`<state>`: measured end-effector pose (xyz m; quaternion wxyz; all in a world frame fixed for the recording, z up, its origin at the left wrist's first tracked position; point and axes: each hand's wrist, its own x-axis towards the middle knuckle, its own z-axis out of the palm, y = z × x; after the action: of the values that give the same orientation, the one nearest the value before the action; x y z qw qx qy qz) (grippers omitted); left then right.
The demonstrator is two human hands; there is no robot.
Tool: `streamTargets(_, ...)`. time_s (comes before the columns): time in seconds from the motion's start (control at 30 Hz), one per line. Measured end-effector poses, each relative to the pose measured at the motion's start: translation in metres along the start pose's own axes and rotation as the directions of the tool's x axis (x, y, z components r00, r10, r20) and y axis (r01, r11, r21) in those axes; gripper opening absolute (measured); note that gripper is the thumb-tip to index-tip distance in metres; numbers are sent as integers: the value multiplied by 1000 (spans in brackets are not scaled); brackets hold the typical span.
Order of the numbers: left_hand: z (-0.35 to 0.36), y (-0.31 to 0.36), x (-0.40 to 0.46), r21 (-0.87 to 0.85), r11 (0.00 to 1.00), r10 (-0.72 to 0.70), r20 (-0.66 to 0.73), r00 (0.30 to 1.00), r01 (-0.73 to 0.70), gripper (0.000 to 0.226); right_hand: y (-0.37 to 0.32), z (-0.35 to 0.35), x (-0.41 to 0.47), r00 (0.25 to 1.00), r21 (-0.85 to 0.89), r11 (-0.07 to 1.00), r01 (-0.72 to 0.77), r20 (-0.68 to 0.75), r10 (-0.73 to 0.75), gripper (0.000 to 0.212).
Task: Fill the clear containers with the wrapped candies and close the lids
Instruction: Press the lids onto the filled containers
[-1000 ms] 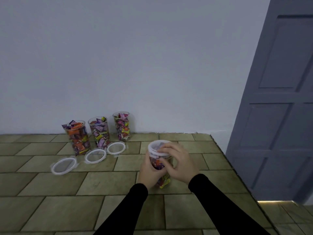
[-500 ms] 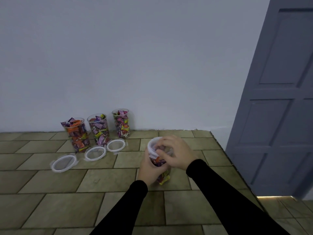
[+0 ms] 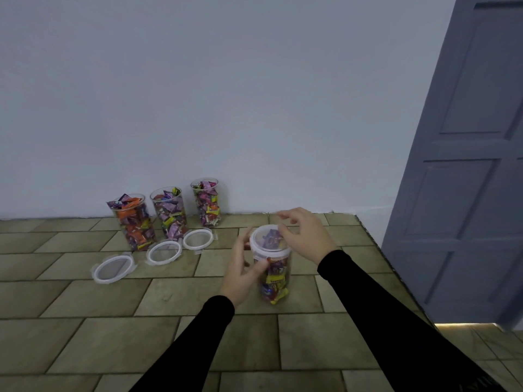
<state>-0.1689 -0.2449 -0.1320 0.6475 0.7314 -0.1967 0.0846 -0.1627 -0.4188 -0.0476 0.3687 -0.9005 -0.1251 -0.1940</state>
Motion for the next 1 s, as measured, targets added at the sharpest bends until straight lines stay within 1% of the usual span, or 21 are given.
streamTargets(0.07, -9, 8, 1, 134, 984, 131, -90, 987, -118, 58, 2, 1, 3, 996, -13, 996, -89, 26, 90, 28)
streamTargets(0.13, -14, 16, 4, 252, 944, 238, -75, 968, -213, 42, 2, 2, 5, 988, -7, 989, -145, 54, 145, 28)
streamTargets(0.23, -16, 19, 6, 358, 894, 301, -34, 953, -270, 35, 2, 4, 7, 980, 20, 983, -185, 74, 183, 27)
streamTargets(0.3, -16, 15, 5, 384, 881, 318, -50, 947, -276, 35, 4, 6, 7, 975, 56, 975, -216, 72, 211, 25)
streamTargets(0.43, -10, 11, 4, 365, 897, 301, -93, 949, -248, 35, 11, 8, 6, 959, 141, 949, -283, 76, 274, 23)
streamTargets(0.63, -7, 5, 5, 320, 915, 286, -87, 954, -245, 29, 15, 12, 1, 957, 211, 934, -289, 79, 278, 25)
streamTargets(0.67, -6, 5, 5, 312, 920, 275, -83, 958, -237, 29, 17, 12, -1, 957, 245, 926, -288, 103, 271, 27)
streamTargets(0.77, -10, 10, 5, 294, 930, 246, -60, 967, -218, 33, 28, 14, -12, 965, 453, 854, -255, 177, 194, 29)
streamTargets(0.8, -12, 11, 7, 295, 931, 237, -41, 971, -214, 34, 32, 16, -17, 970, 506, 830, -235, 172, 170, 29)
streamTargets(0.87, -17, 12, 8, 277, 942, 197, 7, 980, -191, 43, 39, 20, -26, 982, 543, 819, -185, 130, 136, 33)
streamTargets(0.97, -18, 9, 5, 251, 960, 108, 62, 992, -120, 64, 43, 27, -32, 991, 526, 839, -137, 73, 116, 48)
streamTargets(1.0, -18, 8, 4, 259, 961, 86, 70, 994, -101, 71, 43, 30, -33, 992, 521, 844, -128, 63, 112, 51)
